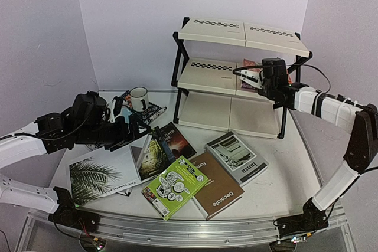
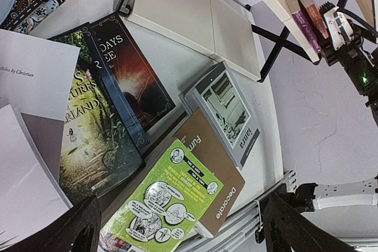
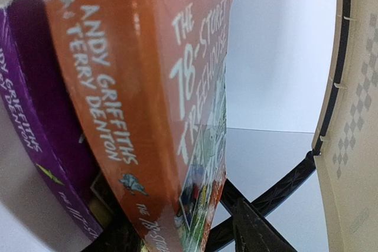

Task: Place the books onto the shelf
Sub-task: Place the book on the book pile on the shelf, then pick up the book from the book pile, then pass from the right arm to the left

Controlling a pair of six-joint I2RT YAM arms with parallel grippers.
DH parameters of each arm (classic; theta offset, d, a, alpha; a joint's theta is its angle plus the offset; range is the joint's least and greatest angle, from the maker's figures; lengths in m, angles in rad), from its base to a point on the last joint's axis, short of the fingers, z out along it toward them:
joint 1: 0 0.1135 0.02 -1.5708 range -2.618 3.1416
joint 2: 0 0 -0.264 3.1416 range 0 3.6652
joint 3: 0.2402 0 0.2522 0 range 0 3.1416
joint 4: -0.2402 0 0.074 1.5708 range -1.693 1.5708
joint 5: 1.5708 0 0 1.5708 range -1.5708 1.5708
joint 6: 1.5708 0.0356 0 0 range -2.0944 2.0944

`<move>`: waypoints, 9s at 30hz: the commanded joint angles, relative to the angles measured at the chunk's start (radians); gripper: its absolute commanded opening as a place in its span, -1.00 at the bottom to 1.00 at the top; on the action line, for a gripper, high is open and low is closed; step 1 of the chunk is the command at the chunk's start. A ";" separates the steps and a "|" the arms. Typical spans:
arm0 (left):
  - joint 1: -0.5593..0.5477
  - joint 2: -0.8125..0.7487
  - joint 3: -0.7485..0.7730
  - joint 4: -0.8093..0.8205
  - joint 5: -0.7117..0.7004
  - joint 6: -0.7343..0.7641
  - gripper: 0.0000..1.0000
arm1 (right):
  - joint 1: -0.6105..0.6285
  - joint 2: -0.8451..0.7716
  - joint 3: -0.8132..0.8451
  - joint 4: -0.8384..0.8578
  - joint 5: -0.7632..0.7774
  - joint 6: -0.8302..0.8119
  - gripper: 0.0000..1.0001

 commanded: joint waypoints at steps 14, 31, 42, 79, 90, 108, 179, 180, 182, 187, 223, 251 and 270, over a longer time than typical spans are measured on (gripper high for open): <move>0.004 0.007 0.035 0.028 -0.001 0.016 0.94 | 0.021 -0.034 0.087 -0.220 -0.026 0.097 0.27; 0.004 -0.007 0.018 0.034 0.000 0.014 0.94 | 0.047 -0.038 0.079 -0.240 0.007 0.110 0.37; 0.004 -0.009 0.017 0.035 0.000 0.011 0.94 | 0.090 -0.074 0.067 -0.260 0.038 0.139 0.27; 0.004 -0.012 0.009 0.038 0.000 0.000 0.94 | 0.062 -0.028 0.100 -0.346 0.048 0.152 -0.32; 0.005 -0.001 0.012 0.041 0.000 0.005 0.94 | 0.120 -0.088 0.066 -0.349 0.073 0.172 -0.16; 0.004 0.042 -0.003 0.062 0.041 0.011 0.94 | 0.815 -0.331 -0.247 -0.399 0.154 0.204 0.11; 0.009 -0.008 0.001 0.070 0.022 0.030 0.97 | 1.104 0.077 -0.352 0.259 0.171 0.240 -1.00; 0.009 -0.009 0.004 0.079 0.031 0.037 0.98 | 1.104 0.056 -0.342 0.238 0.178 0.271 -1.00; 0.009 -0.018 0.009 0.100 0.050 0.053 0.99 | 1.096 0.014 -0.327 0.189 0.182 0.346 -1.00; 0.014 -0.045 0.033 0.141 0.060 0.094 0.99 | 1.056 -0.101 -0.251 0.030 0.185 0.576 -1.00; 0.157 0.300 -0.039 0.974 0.603 0.084 0.99 | 0.618 -0.328 0.119 -0.423 -0.628 2.071 -1.00; 0.175 0.421 -0.127 1.537 0.906 -0.306 -0.58 | 0.582 -0.399 -0.099 -0.071 -0.657 2.241 -0.83; 0.308 0.492 -0.071 1.537 1.108 -0.580 -1.00 | 0.581 -0.649 -0.183 -0.298 -0.661 1.141 0.96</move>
